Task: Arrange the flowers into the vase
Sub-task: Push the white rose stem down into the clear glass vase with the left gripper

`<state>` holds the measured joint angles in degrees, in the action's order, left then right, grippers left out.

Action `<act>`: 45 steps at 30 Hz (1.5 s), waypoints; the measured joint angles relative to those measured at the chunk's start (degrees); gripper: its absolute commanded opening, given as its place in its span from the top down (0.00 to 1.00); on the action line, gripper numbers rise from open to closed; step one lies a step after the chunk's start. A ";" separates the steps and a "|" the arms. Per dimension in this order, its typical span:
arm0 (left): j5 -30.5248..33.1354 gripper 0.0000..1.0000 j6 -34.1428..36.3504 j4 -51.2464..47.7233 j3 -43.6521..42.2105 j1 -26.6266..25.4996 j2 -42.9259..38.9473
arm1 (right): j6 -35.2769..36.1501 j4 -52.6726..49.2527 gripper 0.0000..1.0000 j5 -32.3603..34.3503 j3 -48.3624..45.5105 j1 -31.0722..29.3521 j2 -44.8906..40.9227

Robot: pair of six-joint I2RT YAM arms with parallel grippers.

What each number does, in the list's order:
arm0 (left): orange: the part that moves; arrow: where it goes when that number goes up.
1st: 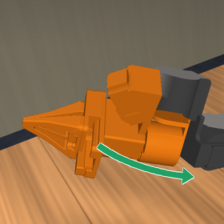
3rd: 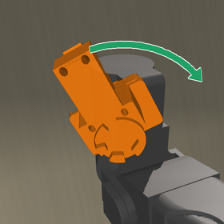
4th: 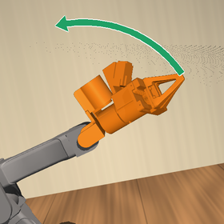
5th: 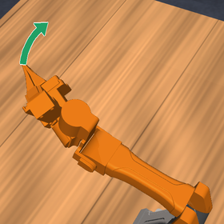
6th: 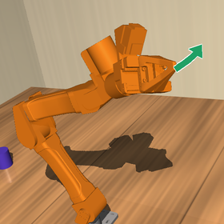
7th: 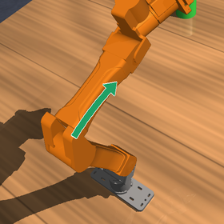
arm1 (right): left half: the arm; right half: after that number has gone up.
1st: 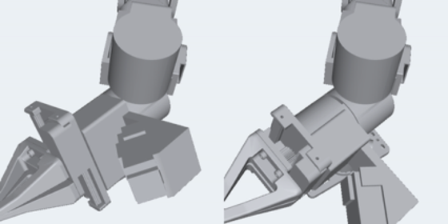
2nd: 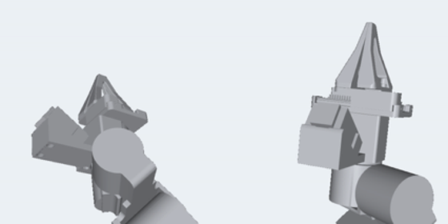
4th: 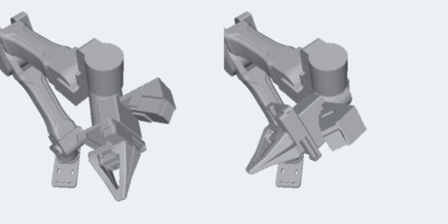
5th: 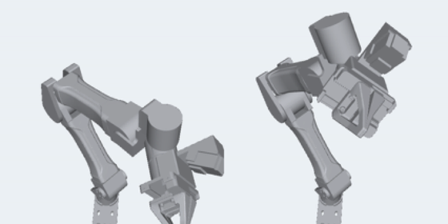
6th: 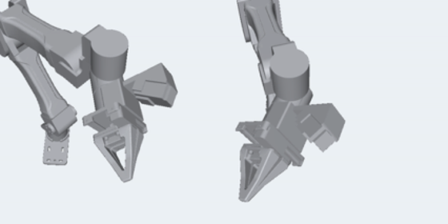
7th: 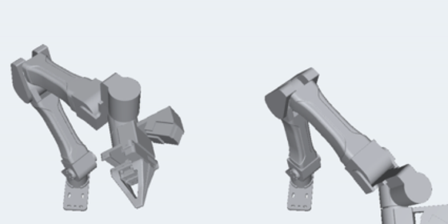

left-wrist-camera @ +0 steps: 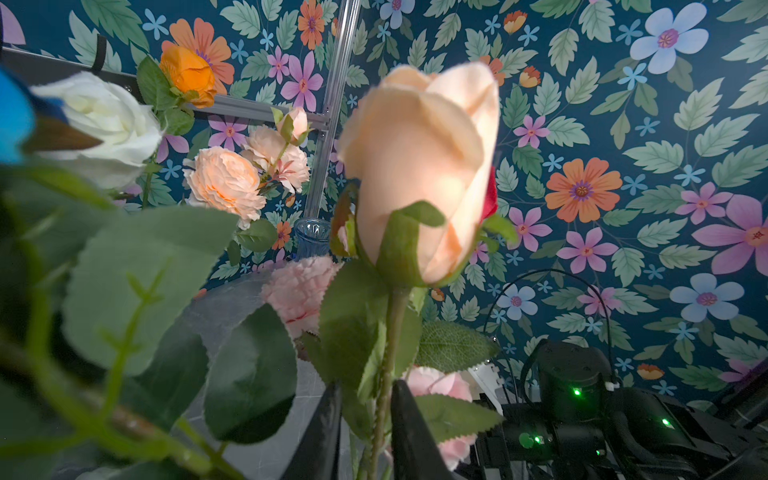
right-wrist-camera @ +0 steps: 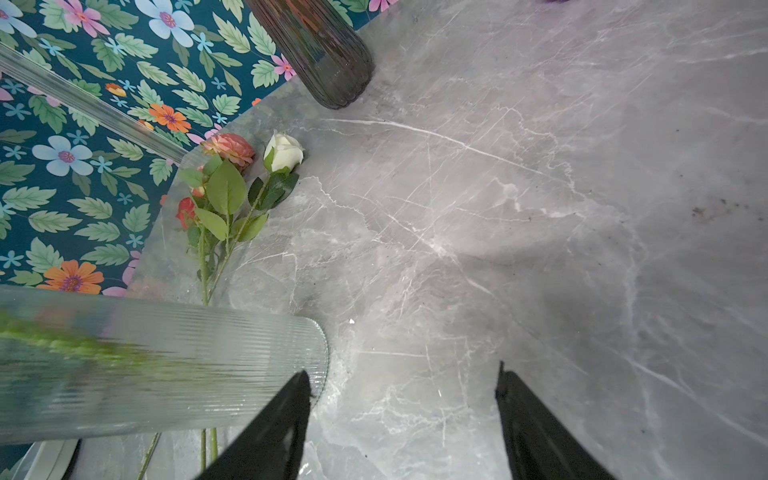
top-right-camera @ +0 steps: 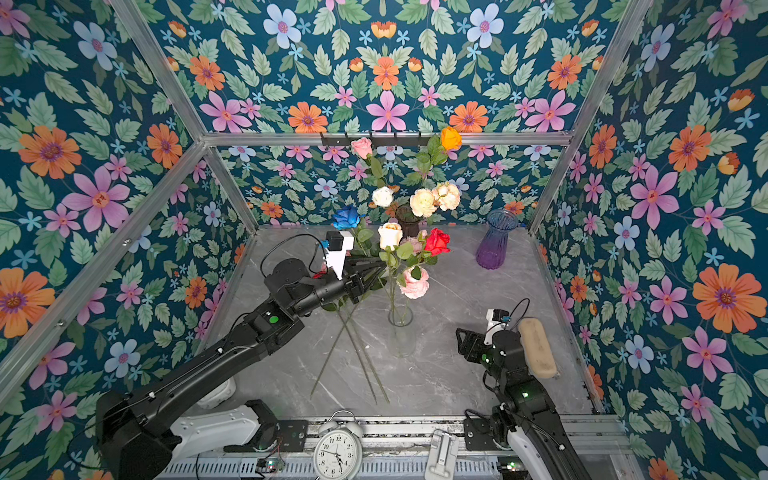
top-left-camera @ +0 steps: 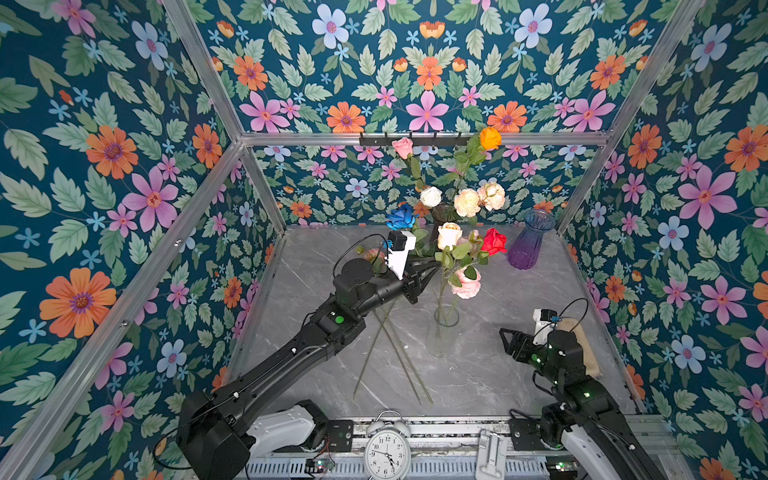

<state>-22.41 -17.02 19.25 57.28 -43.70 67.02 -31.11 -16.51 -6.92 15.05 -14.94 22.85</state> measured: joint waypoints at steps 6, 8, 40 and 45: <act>0.00 0.84 -0.70 0.44 1.81 0.00 2.16 | 0.00 -0.02 0.28 0.00 0.00 0.00 -0.15; -0.09 1.00 -0.70 0.52 1.97 0.00 2.47 | 0.00 -0.02 0.28 0.00 0.00 0.00 -0.17; 0.55 0.47 0.39 -4.76 0.35 -0.04 -0.72 | 0.00 -0.02 0.28 0.02 0.00 0.00 0.26; 2.25 0.36 0.46 -5.60 -2.67 -0.04 -4.22 | 0.00 -0.02 0.28 0.04 -0.37 0.00 -1.42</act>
<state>-20.16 -16.56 13.65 54.61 -43.75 62.81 -31.11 -16.53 -6.87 14.68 -14.94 21.43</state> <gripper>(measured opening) 0.614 0.721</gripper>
